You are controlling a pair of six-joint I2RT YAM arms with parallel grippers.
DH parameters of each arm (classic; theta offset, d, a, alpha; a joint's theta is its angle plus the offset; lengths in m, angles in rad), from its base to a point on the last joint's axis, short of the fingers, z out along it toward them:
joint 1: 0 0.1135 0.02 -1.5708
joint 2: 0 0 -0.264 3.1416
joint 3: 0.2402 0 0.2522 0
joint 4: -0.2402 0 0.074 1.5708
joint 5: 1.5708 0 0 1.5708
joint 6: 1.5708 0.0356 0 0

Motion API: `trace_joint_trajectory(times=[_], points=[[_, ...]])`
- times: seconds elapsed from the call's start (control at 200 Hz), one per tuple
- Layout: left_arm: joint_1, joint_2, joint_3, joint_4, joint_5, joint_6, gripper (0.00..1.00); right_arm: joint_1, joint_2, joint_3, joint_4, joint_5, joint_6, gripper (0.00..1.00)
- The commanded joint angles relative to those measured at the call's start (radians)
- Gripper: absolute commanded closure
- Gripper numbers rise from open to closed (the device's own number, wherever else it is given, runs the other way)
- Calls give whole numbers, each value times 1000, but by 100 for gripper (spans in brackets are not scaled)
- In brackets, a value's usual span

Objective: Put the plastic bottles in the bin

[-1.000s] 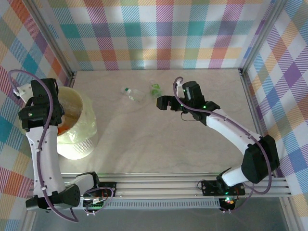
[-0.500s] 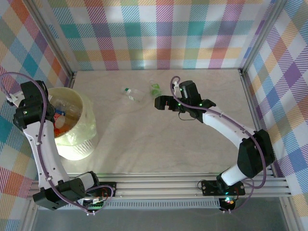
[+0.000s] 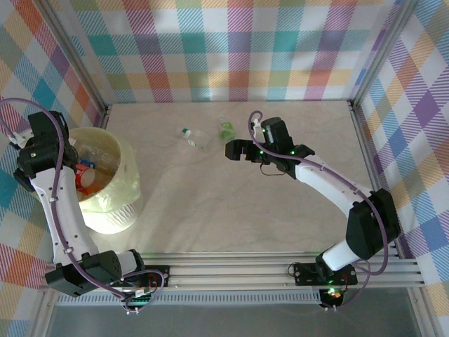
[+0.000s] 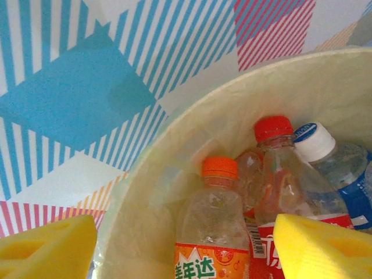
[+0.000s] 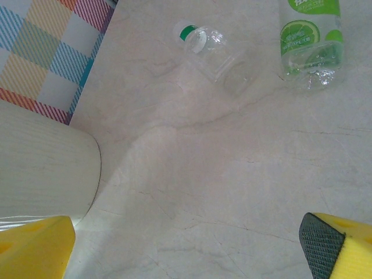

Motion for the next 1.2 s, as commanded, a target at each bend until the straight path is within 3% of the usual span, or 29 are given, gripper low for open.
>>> trace_joint_trajectory(times=[0.0, 0.14, 0.475, 0.665, 0.915, 1.08, 1.195], points=[[12, -11, 29, -35, 46, -9, 18, -5, 7, 32, -14, -5, 13, 0], [12, -16, 44, -42, 152, -8, 15, -5, 7, 33, -14, -6, 18, 0], [7, -128, 85, 38, 673, -98, 13, -6, -23, 2, 2, 6, 12, 0], [-143, -188, 55, 129, 732, -222, 8, -7, -76, -53, 34, 30, 10, 0], [-509, -159, -6, 298, 629, -321, 3, -8, -156, -113, 28, 80, -21, 0], [-775, -92, -100, 487, 396, -408, 0, -7, -213, -152, 22, 111, -15, 0], [-883, 4, -130, 593, 315, -458, 0, -9, -249, -167, 8, 137, -20, 0]])
